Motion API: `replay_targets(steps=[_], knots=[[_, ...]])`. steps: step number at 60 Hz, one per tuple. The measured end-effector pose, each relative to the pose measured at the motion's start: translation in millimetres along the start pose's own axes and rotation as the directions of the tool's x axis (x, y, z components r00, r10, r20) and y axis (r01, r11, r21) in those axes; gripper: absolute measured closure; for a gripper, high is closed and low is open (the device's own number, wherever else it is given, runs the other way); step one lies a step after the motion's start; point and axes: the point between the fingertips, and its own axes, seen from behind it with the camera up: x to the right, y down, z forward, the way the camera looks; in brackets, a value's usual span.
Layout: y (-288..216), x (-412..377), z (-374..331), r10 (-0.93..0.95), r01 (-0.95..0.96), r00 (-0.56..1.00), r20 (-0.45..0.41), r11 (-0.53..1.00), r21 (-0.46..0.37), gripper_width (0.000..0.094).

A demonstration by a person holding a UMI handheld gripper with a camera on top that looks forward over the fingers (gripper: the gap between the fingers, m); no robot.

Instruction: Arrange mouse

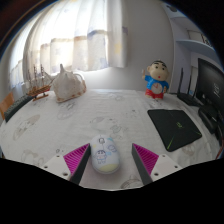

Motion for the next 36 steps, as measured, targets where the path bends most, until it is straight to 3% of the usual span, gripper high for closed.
replay_targets(steps=[14, 20, 23, 36], knots=[[-9, 1, 12, 0.012, -0.012, 1.000, 0.009, 1.000, 0.002, 0.0113], [-8, -5, 14, 0.015, -0.015, 1.000, 0.027, 1.000, -0.002, 0.0297], [-8, -5, 14, 0.013, -0.013, 1.000, 0.025, 1.000, -0.005, 0.0453], [-34, -4, 2, -0.016, 0.016, 0.999, 0.046, 1.000, 0.000, 0.0574]])
